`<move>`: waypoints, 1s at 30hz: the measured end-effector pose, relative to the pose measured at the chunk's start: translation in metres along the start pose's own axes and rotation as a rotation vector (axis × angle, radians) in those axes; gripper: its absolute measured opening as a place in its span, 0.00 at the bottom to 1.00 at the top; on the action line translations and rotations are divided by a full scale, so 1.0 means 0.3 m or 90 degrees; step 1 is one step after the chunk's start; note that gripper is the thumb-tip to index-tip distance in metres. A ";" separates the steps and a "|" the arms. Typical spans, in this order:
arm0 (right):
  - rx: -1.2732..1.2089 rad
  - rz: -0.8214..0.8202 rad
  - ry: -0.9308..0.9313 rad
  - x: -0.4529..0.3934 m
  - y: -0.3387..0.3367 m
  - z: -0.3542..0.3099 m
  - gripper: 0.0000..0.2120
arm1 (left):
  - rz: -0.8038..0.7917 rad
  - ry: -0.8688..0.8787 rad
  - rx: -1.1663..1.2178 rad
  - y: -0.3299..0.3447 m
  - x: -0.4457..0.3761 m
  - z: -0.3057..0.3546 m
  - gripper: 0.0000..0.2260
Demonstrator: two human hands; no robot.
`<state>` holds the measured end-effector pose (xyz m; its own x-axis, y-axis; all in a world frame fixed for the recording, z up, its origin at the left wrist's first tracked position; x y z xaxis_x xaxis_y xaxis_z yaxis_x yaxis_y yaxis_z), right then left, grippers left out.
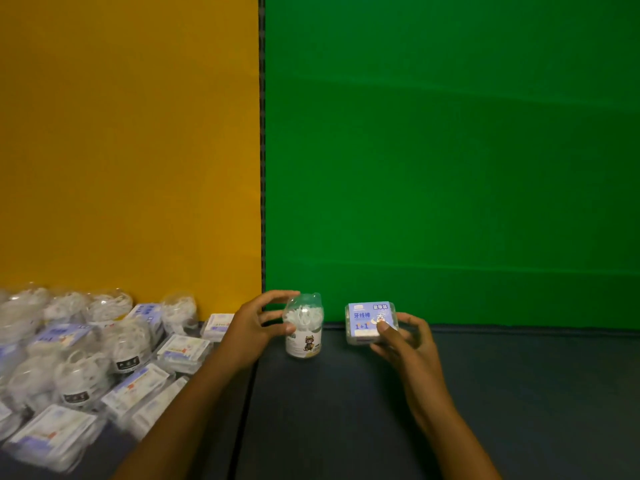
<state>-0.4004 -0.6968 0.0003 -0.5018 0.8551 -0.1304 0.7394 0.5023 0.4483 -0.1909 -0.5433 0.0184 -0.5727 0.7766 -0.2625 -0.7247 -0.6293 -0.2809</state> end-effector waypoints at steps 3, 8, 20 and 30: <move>0.006 -0.029 0.025 -0.053 -0.012 0.028 0.18 | 0.024 -0.022 0.003 0.024 -0.027 -0.042 0.24; -0.006 -0.038 0.058 -0.082 -0.024 0.080 0.17 | 0.044 -0.039 0.014 0.035 -0.042 -0.078 0.24; 0.015 -0.007 0.040 -0.105 -0.064 0.042 0.13 | 0.065 0.002 -0.079 -0.008 -0.049 -0.041 0.29; 0.116 0.074 -0.039 -0.128 -0.248 -0.104 0.15 | 0.114 0.210 -0.562 0.210 -0.052 0.201 0.16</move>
<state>-0.4500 -0.7709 -0.0004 -0.3850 0.9118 -0.1431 0.8620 0.4106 0.2972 -0.2507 -0.5933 0.0605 -0.4121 0.7046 -0.5777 -0.0103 -0.6376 -0.7703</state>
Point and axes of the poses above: each hand's wrist, its own x-axis away from the middle knuckle, its own y-axis out of the palm, z = x × y, the point moved 5 cm from there along -x, towards the middle knuckle, and after that the axes turned 7 degrees about -x, right-handed, at the moved point
